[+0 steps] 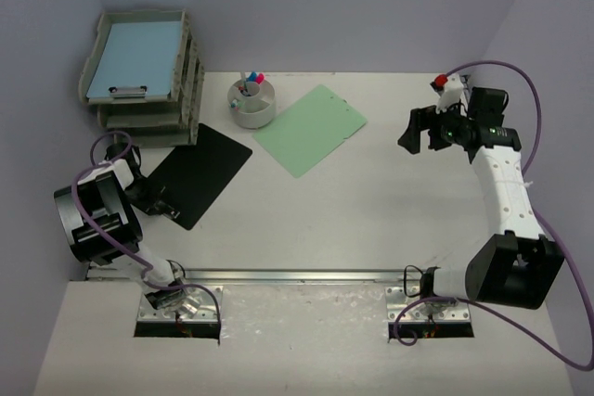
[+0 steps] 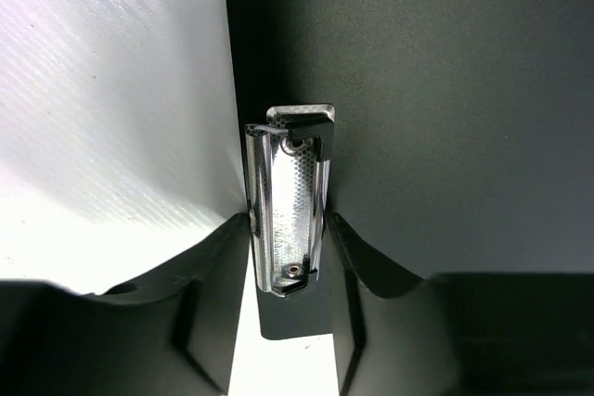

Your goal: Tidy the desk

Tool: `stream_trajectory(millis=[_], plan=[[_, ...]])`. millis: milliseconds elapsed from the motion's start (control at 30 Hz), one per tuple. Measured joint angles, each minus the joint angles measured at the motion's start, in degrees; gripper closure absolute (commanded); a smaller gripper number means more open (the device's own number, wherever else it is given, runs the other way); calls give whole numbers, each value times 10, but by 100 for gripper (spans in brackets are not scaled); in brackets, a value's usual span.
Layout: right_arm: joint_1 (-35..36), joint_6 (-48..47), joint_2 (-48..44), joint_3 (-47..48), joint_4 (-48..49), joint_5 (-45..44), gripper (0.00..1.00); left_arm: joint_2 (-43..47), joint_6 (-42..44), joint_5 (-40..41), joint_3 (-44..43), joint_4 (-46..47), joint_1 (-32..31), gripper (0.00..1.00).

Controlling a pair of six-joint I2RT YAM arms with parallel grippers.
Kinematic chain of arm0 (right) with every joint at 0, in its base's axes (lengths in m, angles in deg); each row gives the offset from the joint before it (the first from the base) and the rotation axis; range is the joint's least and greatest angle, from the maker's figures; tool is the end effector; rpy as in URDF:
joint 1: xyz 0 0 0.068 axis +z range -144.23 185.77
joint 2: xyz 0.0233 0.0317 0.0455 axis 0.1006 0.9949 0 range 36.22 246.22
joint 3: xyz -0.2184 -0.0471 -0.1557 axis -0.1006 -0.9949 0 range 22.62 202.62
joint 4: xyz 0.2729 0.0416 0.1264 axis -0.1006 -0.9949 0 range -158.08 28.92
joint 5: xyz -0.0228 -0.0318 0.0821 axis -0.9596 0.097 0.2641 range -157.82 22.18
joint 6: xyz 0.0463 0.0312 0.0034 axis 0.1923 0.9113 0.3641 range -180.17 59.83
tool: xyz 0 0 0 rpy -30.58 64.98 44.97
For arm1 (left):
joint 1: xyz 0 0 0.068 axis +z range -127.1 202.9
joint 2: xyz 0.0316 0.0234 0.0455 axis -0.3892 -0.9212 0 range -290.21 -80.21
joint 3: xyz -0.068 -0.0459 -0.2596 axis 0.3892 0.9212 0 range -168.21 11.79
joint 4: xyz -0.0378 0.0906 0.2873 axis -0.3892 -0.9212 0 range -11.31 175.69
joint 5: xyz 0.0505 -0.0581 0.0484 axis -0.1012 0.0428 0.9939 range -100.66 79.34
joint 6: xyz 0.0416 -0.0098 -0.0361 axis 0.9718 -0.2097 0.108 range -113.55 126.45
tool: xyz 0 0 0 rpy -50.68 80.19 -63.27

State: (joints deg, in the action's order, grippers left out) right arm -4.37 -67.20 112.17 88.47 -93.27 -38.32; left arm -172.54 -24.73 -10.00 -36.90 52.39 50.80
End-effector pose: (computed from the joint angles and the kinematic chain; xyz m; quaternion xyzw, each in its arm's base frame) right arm 0.3294 -0.0397 0.3049 -0.0789 0.8869 0.1718 0.4215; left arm 0.2712 0.1441 0.1106 -0.4903 0.8641 0.0025 0.1138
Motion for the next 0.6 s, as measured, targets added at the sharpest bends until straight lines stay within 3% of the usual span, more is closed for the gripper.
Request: stream_trajectory(millis=[267,600], plan=[[6,0,7,10,-1,-7,1,1,12,4,4,6,-1,100],[8,0,16,26,-1,-10,1,-23,45,4,-24,-22,-9,100]])
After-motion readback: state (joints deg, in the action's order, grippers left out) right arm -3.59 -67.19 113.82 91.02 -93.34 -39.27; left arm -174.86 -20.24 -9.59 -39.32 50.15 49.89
